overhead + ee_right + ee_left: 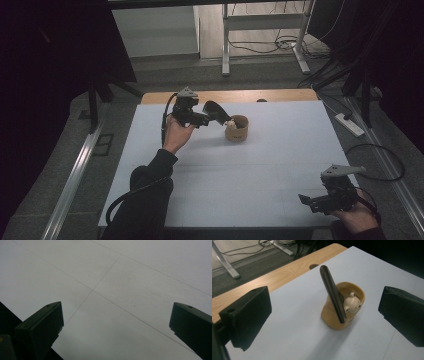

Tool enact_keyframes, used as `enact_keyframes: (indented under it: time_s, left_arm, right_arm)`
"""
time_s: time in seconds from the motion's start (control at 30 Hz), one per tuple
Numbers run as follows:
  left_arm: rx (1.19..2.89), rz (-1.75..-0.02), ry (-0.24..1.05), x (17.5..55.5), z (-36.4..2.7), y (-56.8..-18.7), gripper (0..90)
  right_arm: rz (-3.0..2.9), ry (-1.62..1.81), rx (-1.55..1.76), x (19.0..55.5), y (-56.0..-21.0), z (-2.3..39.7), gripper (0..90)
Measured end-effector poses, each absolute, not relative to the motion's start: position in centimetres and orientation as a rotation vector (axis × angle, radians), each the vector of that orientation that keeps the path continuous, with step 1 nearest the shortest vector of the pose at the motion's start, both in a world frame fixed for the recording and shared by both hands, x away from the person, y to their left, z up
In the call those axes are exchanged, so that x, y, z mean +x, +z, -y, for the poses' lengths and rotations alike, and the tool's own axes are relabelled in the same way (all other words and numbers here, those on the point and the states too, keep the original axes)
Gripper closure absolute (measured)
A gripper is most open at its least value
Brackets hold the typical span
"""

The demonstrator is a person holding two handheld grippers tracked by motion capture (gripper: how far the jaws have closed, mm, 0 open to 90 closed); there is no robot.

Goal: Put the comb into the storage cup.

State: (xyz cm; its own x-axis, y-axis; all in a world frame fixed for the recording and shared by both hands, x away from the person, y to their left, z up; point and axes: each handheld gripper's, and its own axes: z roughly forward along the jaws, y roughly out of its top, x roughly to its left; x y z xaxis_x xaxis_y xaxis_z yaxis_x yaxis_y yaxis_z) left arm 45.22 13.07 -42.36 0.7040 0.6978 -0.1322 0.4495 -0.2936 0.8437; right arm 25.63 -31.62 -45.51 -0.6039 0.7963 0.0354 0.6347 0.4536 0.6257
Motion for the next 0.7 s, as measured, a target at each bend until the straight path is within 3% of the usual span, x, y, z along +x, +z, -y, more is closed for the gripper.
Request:
enact_keyframes:
  time_s: [0.7]
  left_arm:
    - [1.908, -0.915, 0.279, 44.1, -14.5, -42.8, 0.0]
  right_arm:
    - [-2.44, 0.882, 1.232, 25.6, -45.5, 31.6, 0.0]
